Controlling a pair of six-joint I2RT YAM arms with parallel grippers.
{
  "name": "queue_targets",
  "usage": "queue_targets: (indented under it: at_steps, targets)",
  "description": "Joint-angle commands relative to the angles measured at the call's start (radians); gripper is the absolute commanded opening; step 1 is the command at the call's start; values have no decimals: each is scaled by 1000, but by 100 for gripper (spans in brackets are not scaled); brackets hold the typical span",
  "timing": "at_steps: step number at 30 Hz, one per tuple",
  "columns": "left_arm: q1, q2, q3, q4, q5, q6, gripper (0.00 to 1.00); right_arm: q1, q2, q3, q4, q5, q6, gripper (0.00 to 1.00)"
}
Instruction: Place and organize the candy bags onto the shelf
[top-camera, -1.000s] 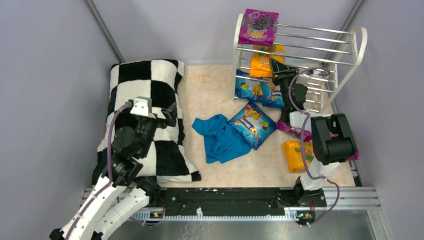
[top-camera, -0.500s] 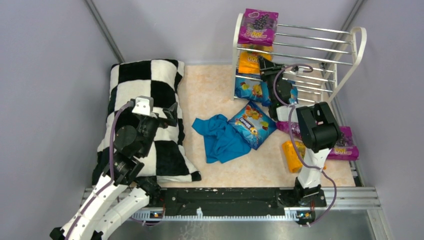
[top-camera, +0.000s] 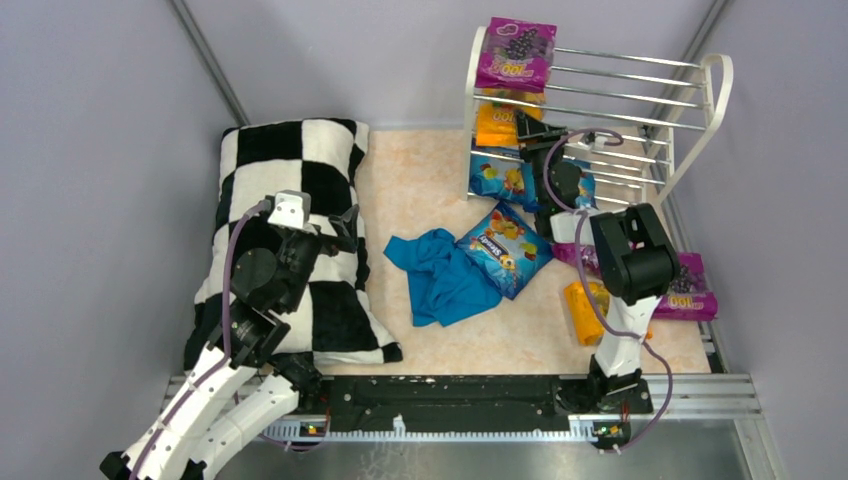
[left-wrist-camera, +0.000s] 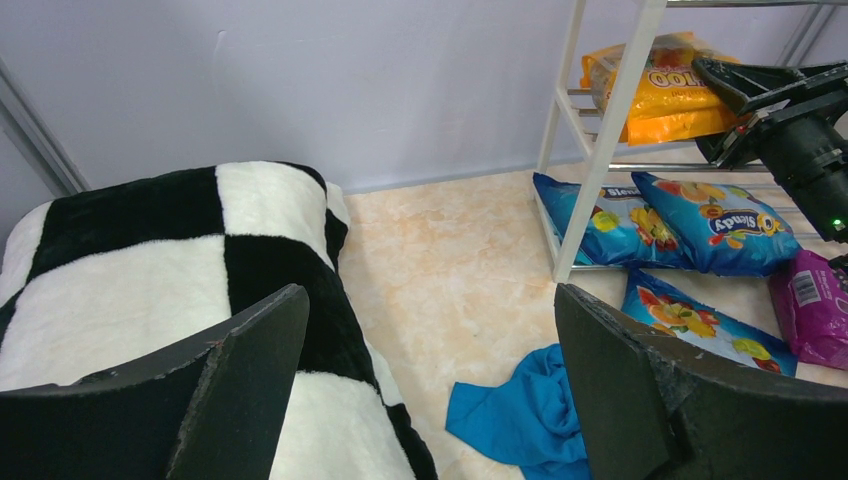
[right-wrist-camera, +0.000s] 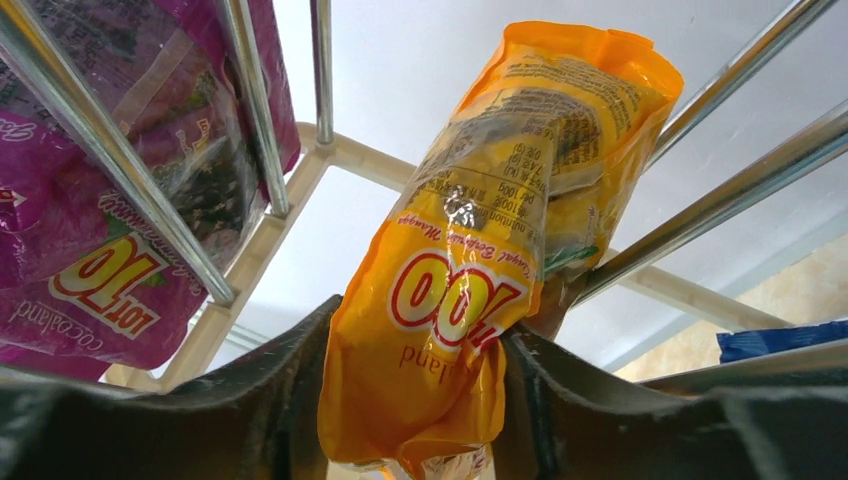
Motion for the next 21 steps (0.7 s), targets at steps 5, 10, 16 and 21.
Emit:
queue_targets:
  at_steps: [5,10,16,21]
  targets:
    - [-2,10,-7,39,10,-3,99,30,-107,-59,-228,74,-67,63]
    - [-2,12,-7,38,11,-3,99,29,-200,-81,-418,108,-89,78]
    - [-2,13,-7,37,9,-3,99,27,-236,-84,-503,29,-66,80]
    - [-2,17,-7,35,9,-3,99,29,-261,-82,-534,-38,-53,75]
